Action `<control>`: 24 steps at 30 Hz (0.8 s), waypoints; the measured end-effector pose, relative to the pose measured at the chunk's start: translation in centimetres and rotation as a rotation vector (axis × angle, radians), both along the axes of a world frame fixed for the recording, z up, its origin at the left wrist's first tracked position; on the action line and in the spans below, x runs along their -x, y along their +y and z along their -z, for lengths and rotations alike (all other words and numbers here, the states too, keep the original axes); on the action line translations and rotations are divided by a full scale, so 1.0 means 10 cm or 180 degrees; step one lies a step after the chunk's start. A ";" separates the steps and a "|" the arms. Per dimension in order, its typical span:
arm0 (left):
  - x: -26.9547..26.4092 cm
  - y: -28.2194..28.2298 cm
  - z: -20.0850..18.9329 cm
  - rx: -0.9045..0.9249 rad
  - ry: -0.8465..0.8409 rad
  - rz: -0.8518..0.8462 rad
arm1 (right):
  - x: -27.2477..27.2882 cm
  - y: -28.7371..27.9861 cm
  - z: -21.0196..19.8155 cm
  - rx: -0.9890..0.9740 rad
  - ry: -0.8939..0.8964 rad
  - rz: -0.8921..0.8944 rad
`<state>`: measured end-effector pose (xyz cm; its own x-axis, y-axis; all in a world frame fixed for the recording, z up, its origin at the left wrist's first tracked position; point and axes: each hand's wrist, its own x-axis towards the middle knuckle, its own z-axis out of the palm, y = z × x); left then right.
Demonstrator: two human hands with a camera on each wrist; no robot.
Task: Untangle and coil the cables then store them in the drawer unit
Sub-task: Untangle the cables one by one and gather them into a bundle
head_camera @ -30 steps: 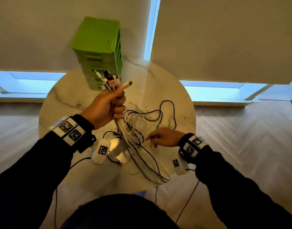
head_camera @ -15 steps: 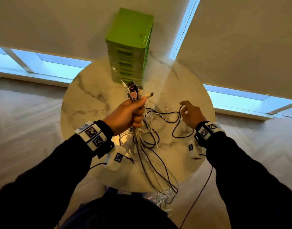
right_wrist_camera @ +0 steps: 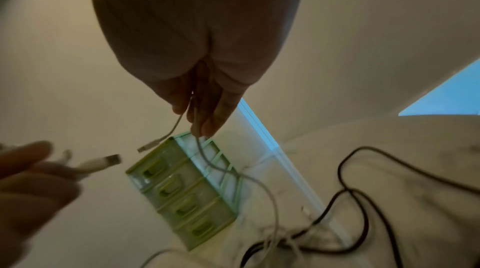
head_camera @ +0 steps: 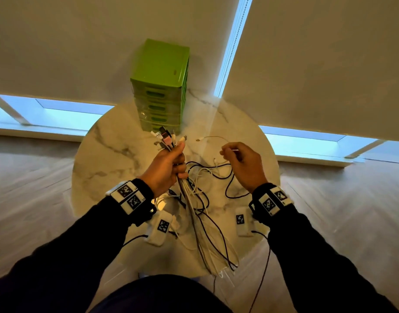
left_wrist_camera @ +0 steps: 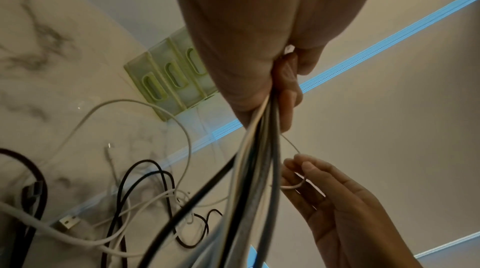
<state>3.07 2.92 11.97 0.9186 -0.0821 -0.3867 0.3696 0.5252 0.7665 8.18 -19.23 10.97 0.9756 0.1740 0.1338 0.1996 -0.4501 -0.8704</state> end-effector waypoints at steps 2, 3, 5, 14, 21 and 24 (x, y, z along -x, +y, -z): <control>-0.01 -0.02 0.02 -0.0054 -0.0027 -0.0054 | 0.19 0.12 0.05 -0.0297 0.0056 -0.0104; -0.01 -0.02 0.02 -0.0103 -0.0048 -0.0056 | 0.27 0.18 0.07 -0.0386 0.0052 -0.0182; -0.02 -0.04 0.02 -0.0228 -0.0082 -0.0059 | 0.41 0.28 0.06 -0.0544 0.0081 -0.0347; -0.05 -0.01 0.11 -0.0428 0.0184 -0.0089 | 0.67 0.41 -0.04 -0.0463 0.0101 -0.0870; -0.03 0.03 0.12 -0.0730 -0.0010 0.0027 | 0.67 0.50 -0.01 0.0226 -0.0141 -0.1174; -0.01 0.03 0.11 -0.0887 -0.0264 0.0098 | 0.67 0.60 -0.08 0.0179 0.0439 -0.1130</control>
<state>3.16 3.20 10.89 0.9467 -0.0117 -0.3220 0.3123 0.2798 0.9079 1.48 -13.26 11.76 0.8615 0.5076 -0.0140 0.2343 -0.4218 -0.8759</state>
